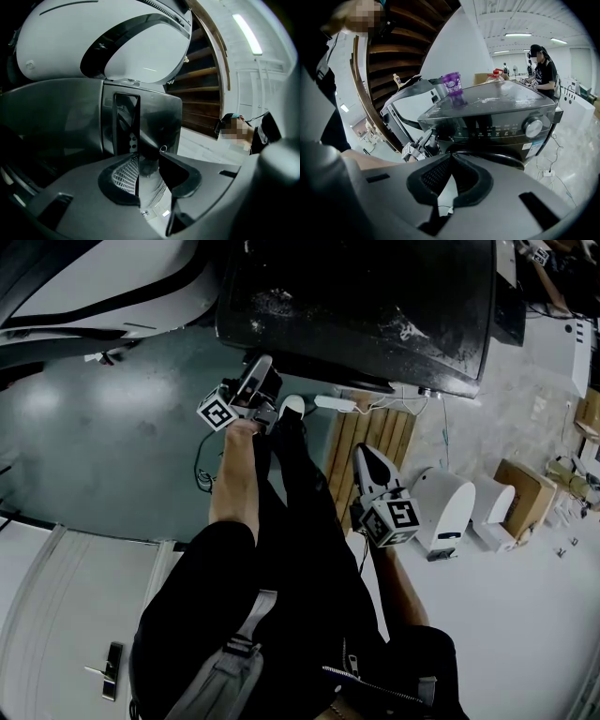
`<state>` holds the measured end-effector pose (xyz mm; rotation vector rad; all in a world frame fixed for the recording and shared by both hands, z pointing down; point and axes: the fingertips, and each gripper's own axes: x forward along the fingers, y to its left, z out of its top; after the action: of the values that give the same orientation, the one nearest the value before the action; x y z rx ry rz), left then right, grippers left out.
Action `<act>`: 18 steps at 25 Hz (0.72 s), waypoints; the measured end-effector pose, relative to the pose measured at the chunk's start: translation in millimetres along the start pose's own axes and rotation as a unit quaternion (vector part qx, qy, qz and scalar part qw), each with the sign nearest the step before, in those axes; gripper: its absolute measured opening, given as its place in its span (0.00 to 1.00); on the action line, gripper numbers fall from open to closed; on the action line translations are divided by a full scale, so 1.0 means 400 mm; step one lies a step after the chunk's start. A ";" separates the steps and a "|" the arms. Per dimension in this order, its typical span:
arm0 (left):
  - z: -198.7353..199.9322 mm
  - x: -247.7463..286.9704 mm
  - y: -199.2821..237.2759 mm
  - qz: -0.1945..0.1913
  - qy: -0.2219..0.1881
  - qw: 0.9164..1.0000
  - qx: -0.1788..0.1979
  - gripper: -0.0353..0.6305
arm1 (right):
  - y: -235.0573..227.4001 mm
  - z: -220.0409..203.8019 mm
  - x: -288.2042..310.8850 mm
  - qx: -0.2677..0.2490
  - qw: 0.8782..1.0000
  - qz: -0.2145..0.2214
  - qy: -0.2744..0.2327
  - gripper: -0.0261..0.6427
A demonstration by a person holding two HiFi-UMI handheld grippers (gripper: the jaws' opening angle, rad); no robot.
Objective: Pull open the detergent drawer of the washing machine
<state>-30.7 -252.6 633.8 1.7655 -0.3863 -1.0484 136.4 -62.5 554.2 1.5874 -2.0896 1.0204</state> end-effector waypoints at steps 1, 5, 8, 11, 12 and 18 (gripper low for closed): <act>-0.001 -0.002 -0.001 -0.002 0.001 1.000 -0.001 0.25 | 0.002 0.000 0.001 0.000 1.000 0.001 0.000 0.05; -0.013 -0.037 -0.021 -0.002 0.005 1.000 0.003 0.24 | 0.005 0.003 0.011 -0.004 1.000 0.002 0.001 0.05; -0.014 -0.033 -0.030 -0.002 -0.009 1.000 -0.005 0.25 | 0.004 0.000 0.017 -0.013 1.000 0.001 0.007 0.05; -0.014 -0.030 -0.029 0.004 -0.014 1.000 -0.012 0.26 | 0.011 0.001 0.019 -0.003 1.000 0.002 -0.002 0.05; -0.013 -0.030 -0.027 0.006 -0.015 1.000 -0.014 0.26 | 0.014 0.004 0.019 -0.001 1.000 0.002 -0.005 0.05; -0.017 -0.048 -0.029 0.010 -0.017 0.999 -0.027 0.26 | 0.030 -0.002 0.002 0.004 1.000 -0.001 -0.015 0.05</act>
<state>-38.6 -230.4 633.5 1.6952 -0.3916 -1.0659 124.6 -61.0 551.2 1.6178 -2.1049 1.0118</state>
